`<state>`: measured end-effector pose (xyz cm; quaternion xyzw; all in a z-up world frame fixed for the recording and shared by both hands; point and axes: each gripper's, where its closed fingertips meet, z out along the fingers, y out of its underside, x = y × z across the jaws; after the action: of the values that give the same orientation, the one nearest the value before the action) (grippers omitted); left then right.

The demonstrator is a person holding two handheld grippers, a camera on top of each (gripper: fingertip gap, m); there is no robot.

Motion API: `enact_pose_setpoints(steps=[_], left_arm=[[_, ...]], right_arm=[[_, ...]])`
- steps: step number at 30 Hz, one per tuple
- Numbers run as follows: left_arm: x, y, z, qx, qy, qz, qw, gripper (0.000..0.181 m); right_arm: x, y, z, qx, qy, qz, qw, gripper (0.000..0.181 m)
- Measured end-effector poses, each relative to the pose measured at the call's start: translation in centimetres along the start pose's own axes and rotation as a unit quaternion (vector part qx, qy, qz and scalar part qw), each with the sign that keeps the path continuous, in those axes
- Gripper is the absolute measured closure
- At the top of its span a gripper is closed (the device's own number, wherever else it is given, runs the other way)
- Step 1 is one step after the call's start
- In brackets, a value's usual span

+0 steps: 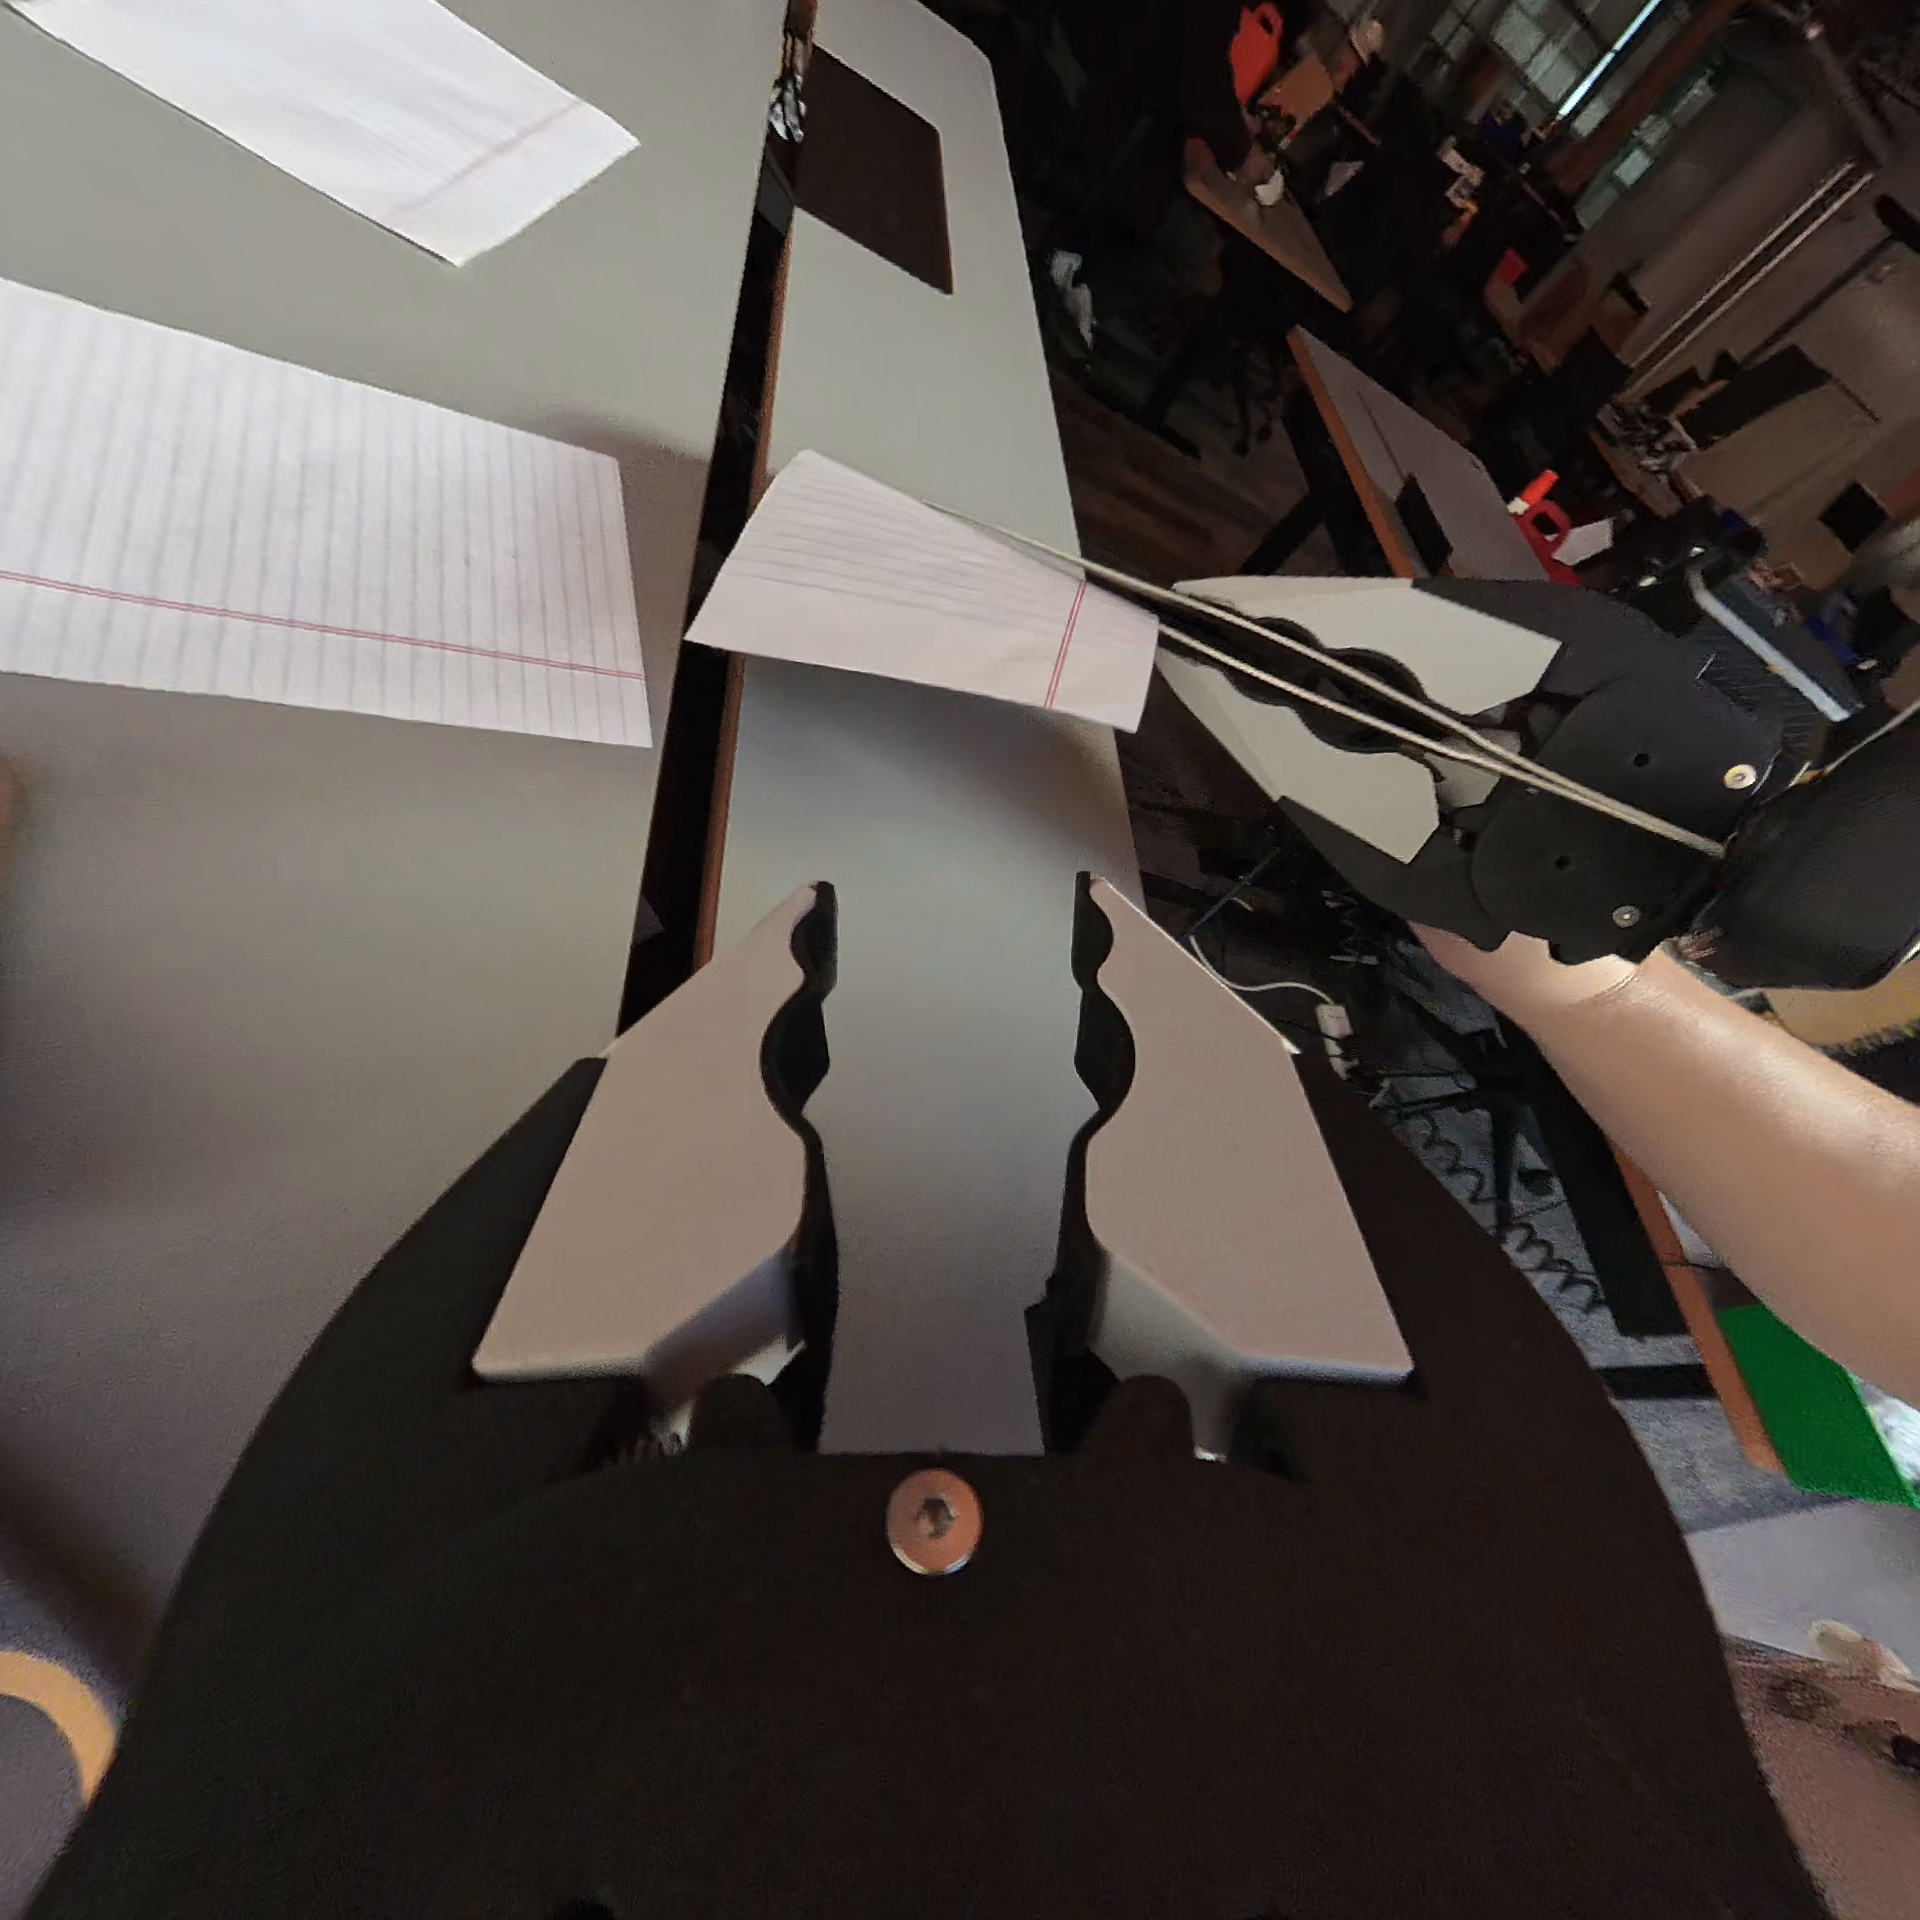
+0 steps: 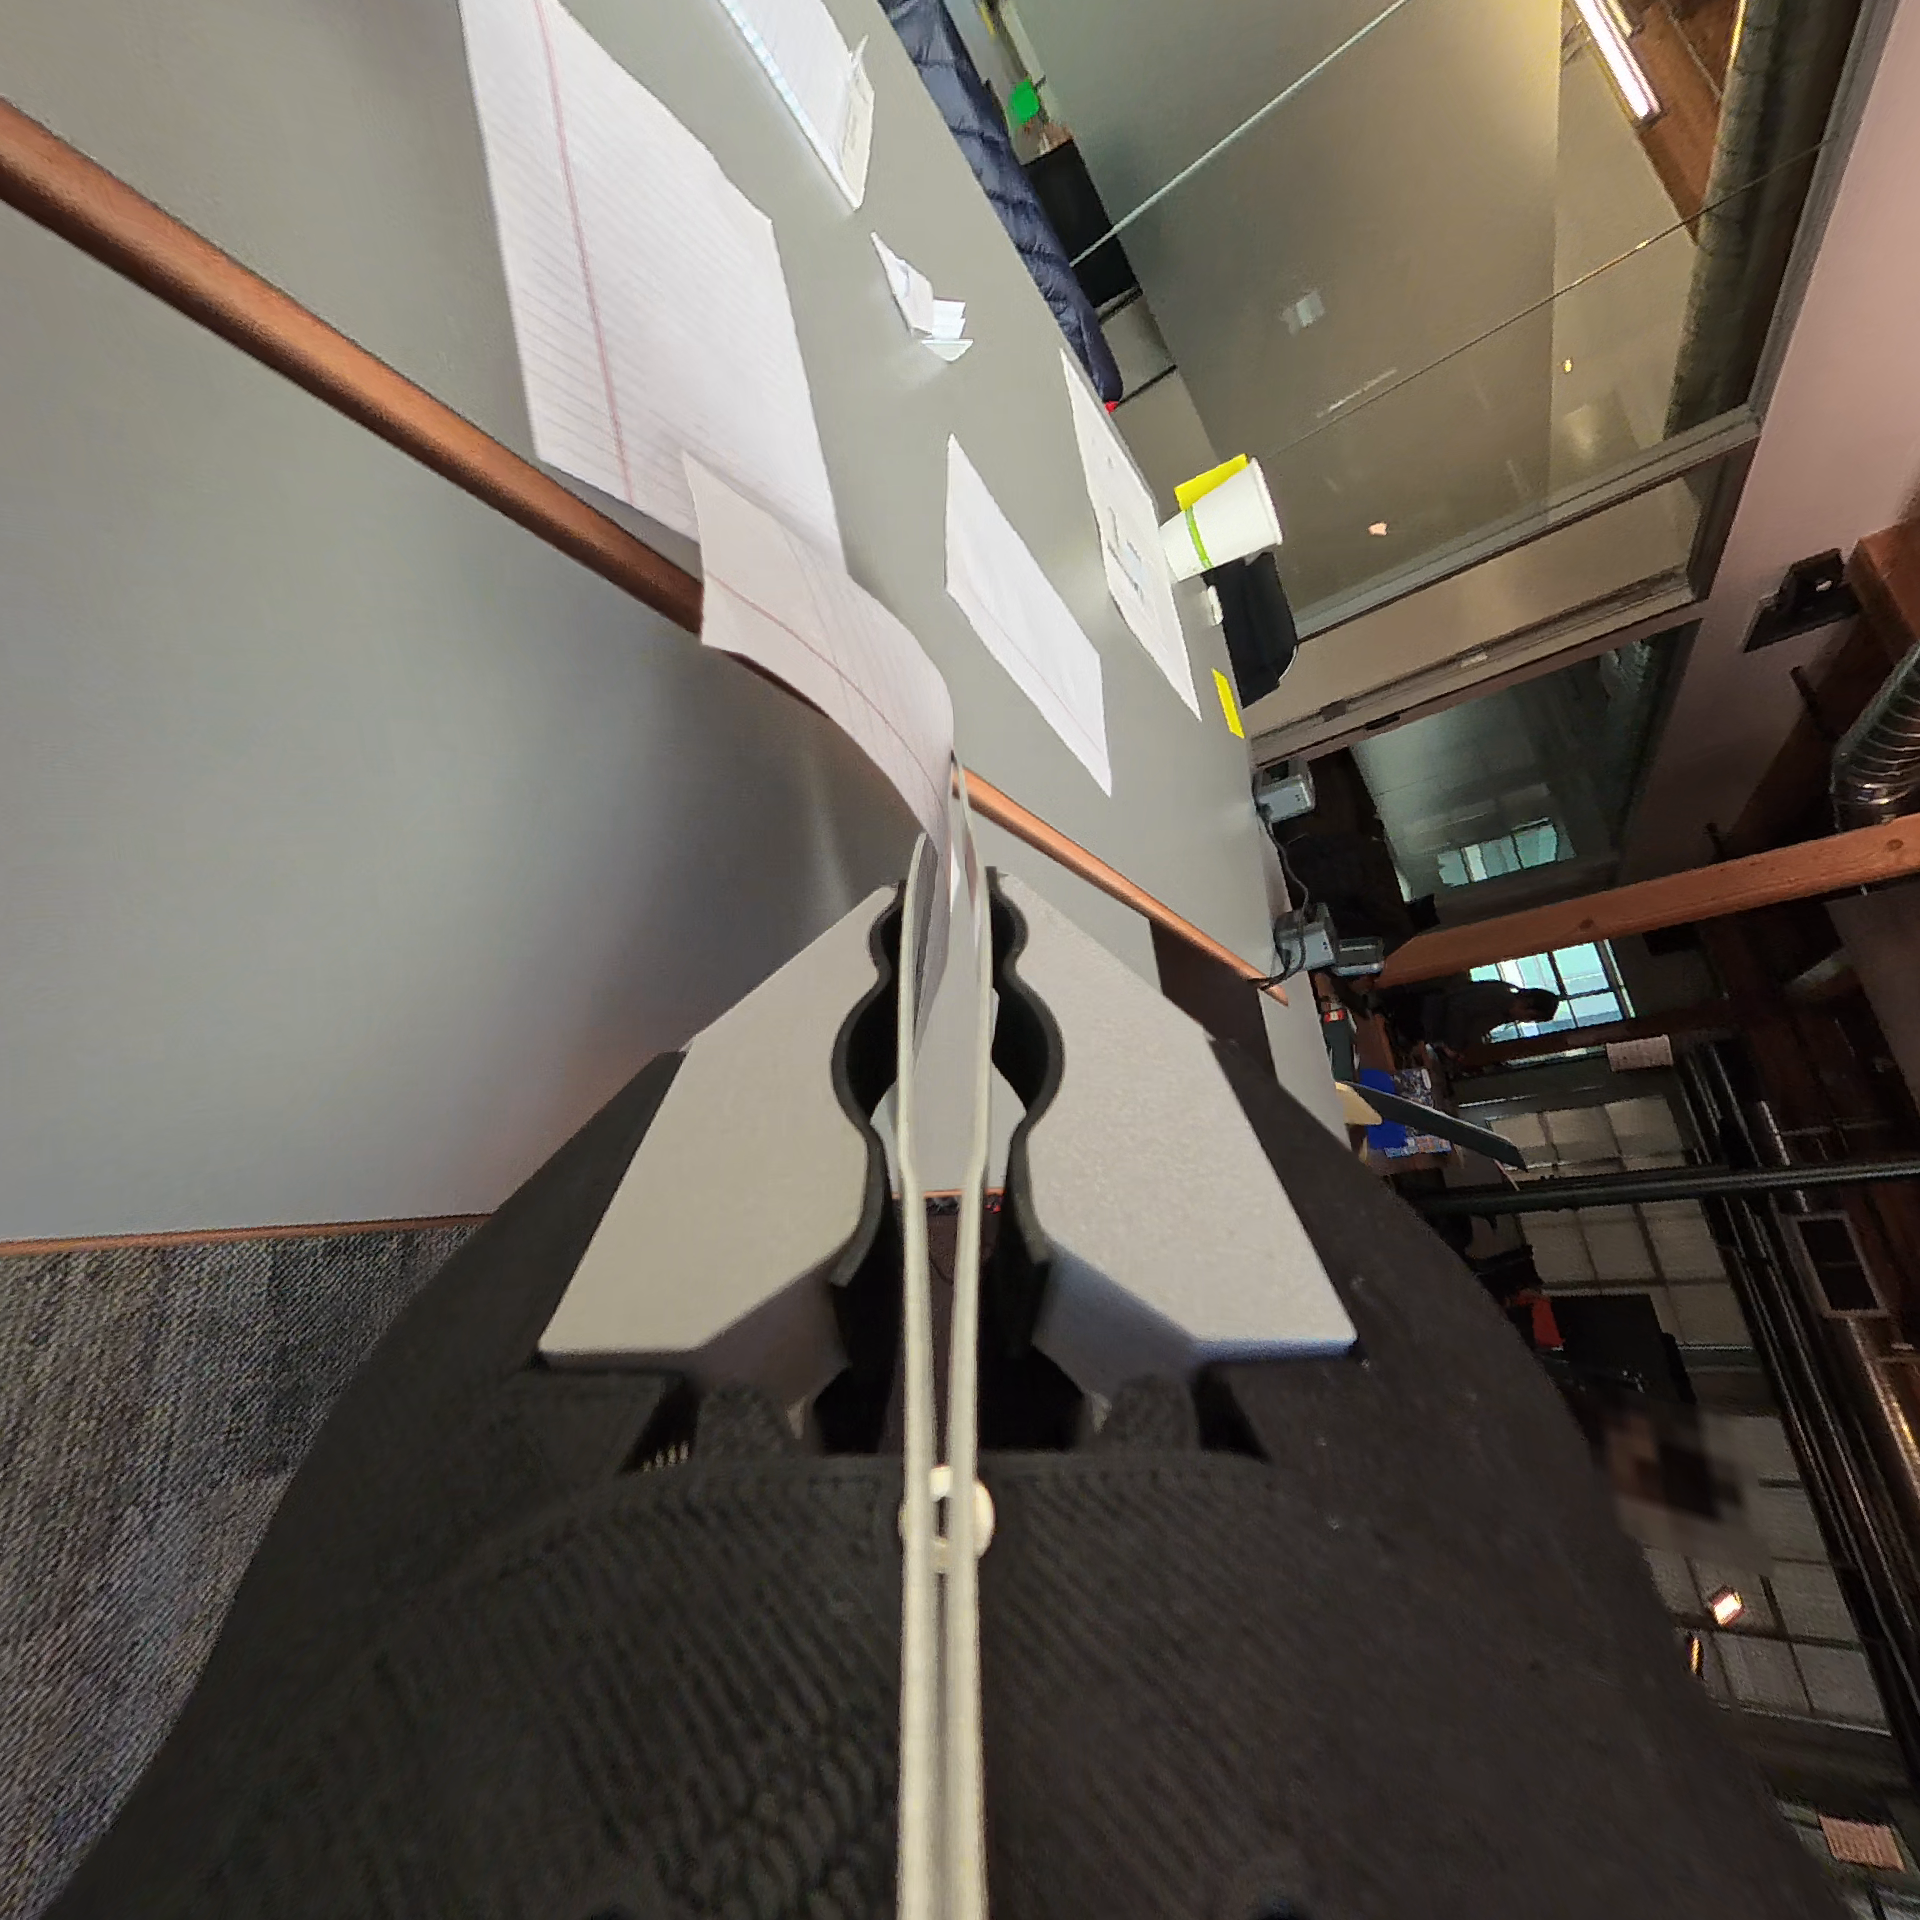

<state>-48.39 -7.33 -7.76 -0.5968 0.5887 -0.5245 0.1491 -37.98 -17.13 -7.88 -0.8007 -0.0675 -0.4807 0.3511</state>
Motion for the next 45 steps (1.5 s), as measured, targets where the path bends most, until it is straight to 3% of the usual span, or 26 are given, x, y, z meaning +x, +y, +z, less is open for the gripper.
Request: enact_pose_setpoints(steps=[1, 5, 10, 13, 22, 26, 30, 36, 38, 40, 42, 45], left_arm=[[-0.1, -0.3, 0.2, 0.002, -0.007, 0.005, 1.0, 0.137], [-1.0, -1.4, 1.2, 0.016, -0.01, 0.01, 1.0, 0.14], [-2.0, -2.5, 3.5, 0.026, -0.007, 0.004, 1.0, 0.143], [-3.3, -3.1, 4.7, 0.02, -0.036, 0.008, 0.999, 0.142], [-6.1, -4.3, 9.9, 0.056, -0.107, -0.087, 0.989, 0.132], [-6.4, -4.4, 11.7, 0.077, -0.172, -0.133, 0.973, 0.132], [-6.4, -4.9, 11.9, 0.135, -0.257, -0.177, 0.94, 0.127], [-5.1, -5.8, 12.4, 0.196, -0.266, -0.254, 0.909, 0.126], [-4.9, -6.6, 12.7, 0.179, -0.292, -0.189, 0.92, 0.126], [-5.2, -6.8, 12.7, 0.108, -0.362, -0.062, 0.924, 0.12], [-5.6, -6.9, 12.3, 0.038, -0.424, 0.082, 0.901, 0.111], [-5.5, -6.6, 13.4, -0.057, -0.422, 0.264, 0.866, 0.117]], right_arm=[[0.9, 0.2, 0.6, 0.009, 0.005, 0.0, 1.0, 0.17], [5.0, 0.3, 3.6, 0.036, 0.024, -0.01, 0.999, 0.169], [8.0, -2.0, 7.2, 0.086, 0.028, -0.066, 0.994, 0.169], [6.5, -2.4, 9.7, 0.115, -0.008, -0.084, 0.99, 0.169], [0.6, 1.1, 15.2, 0.195, -0.151, -0.099, 0.964, 0.17], [1.1, 1.7, 16.0, 0.236, -0.193, -0.101, 0.947, 0.17], [2.5, 1.9, 16.0, 0.268, -0.23, -0.073, 0.933, 0.17], [2.1, 2.6, 16.0, 0.293, -0.26, -0.113, 0.913, 0.17], [1.9, 2.6, 15.9, 0.304, -0.264, -0.124, 0.907, 0.169], [1.9, 2.5, 15.7, 0.308, -0.272, -0.126, 0.903, 0.169], [1.8, 2.5, 15.5, 0.313, -0.275, -0.136, 0.899, 0.169], [1.9, 2.6, 15.3, 0.315, -0.28, -0.151, 0.894, 0.169]])
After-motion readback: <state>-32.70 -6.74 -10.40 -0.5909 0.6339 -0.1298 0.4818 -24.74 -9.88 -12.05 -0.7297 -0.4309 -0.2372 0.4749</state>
